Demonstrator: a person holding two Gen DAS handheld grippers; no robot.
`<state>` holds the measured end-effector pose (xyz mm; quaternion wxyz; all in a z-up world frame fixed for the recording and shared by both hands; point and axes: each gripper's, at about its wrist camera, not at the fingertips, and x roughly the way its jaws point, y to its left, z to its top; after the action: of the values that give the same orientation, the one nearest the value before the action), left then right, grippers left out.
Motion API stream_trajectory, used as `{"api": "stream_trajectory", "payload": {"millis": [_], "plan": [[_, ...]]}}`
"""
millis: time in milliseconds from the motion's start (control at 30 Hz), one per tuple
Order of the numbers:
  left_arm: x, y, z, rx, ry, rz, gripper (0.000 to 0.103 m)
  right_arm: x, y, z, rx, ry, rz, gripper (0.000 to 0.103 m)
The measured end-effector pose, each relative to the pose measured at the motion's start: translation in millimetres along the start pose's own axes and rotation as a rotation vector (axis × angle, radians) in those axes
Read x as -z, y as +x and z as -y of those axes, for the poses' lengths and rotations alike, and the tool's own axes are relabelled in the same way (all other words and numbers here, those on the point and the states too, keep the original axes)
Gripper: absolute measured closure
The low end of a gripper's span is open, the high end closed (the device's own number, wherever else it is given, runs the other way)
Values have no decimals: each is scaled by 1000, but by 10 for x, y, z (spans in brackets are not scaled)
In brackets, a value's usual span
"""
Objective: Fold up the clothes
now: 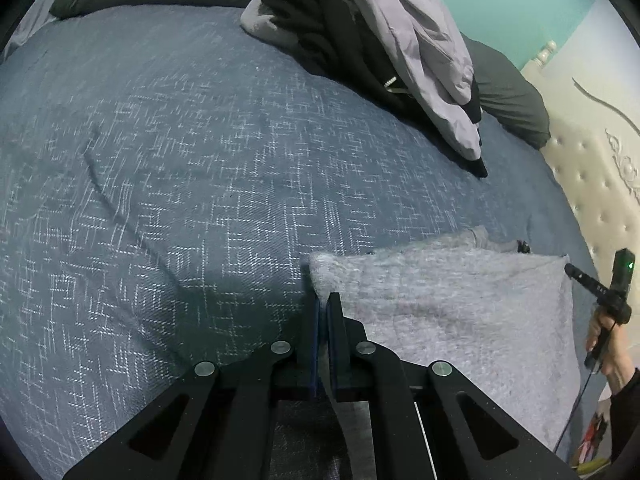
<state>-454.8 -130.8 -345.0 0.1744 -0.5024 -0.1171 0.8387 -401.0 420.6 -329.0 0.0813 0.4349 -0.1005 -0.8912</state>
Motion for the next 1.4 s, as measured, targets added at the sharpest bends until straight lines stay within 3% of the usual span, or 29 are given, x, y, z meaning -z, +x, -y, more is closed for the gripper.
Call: {"api": "stream_trajectory", "payload": {"millis": [167,333,700,833,933,1000,1133,1300,1400], "plan": [[-35,-40,10,3,-4,17,99,-55,-64,3,30,-24,32,100],[-70,-114,-51,18,-29,56,100,-168,-268,30,65,-1,172,100],[-129,88,-120,10,-71,32,99,-142,236,-10,116,-29,8,100],[-107,118,-58,6,-60,16,97,-126,408,-6,87,-14,-66,98],[-80,6,-33,3,-42,28,94,-118,304,-20,92,-26,-35,88],[-43,-138,-42,1,-44,37,85,-100,167,58,91,22,-11,76],[150,-430,-37,21,-27,25,69,20,-101,227,8,143,-6,73],[596,-696,70,74,-6,-19,68,499,-427,317,-159,272,-76,56],[947,-822,141,105,-11,-55,67,847,-680,256,-188,240,-104,55]]}}
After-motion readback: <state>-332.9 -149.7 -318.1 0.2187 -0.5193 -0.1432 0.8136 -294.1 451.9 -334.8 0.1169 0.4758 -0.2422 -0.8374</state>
